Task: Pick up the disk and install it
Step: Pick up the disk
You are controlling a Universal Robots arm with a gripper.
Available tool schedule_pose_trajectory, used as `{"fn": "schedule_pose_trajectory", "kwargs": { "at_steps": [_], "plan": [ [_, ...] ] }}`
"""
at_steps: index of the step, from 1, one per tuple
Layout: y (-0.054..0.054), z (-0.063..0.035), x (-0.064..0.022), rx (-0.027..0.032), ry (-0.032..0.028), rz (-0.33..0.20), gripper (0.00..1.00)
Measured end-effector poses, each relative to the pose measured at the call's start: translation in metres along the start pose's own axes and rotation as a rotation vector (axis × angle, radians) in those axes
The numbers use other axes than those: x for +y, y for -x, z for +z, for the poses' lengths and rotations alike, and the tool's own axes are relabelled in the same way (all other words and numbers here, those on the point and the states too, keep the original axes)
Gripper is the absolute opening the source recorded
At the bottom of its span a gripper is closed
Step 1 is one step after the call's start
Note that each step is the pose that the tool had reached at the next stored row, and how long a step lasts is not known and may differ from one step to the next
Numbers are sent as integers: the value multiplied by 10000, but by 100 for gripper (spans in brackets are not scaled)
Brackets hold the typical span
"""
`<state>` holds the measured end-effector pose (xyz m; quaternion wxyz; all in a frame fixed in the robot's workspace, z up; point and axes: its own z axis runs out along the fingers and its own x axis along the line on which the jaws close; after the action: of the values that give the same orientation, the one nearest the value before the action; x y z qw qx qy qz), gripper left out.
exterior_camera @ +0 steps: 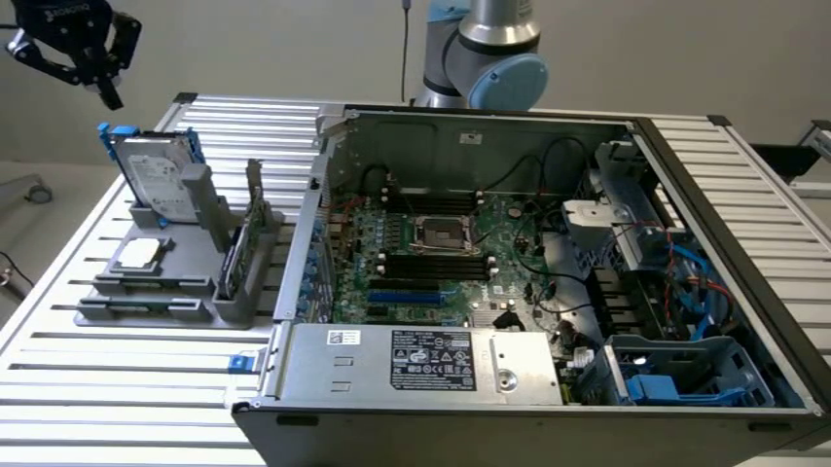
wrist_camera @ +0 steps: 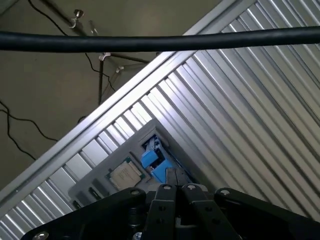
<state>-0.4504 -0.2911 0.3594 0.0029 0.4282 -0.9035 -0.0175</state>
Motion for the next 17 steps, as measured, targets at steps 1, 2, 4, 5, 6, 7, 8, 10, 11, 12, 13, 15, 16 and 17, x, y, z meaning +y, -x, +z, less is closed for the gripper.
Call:
{"fn": "schedule_pose_trajectory", "kwargs": {
  "at_steps": [1,2,4,5,6,7,8,10,11,12,13,15,16,17],
  "plan": [
    [0,2,0,1,-4,-179,11],
    [0,3,0,4,-7,-360,11],
    [0,6,0,9,-12,-724,11],
    [0,8,0,12,-13,-905,11],
    [0,9,0,16,-15,-1084,11],
    [0,11,0,19,-16,-1264,11],
    [0,13,0,23,-17,-1444,11],
    [0,16,0,31,-19,-1820,11],
    [0,18,-1,34,-21,-1999,11],
    [0,20,-1,37,-22,-2180,11],
    [0,21,-1,41,-23,-2359,11],
    [0,24,-1,48,-26,-2718,11],
    [0,26,-1,52,-28,-2899,11],
    [0,27,-1,55,-29,-3095,11]
  ]
}}
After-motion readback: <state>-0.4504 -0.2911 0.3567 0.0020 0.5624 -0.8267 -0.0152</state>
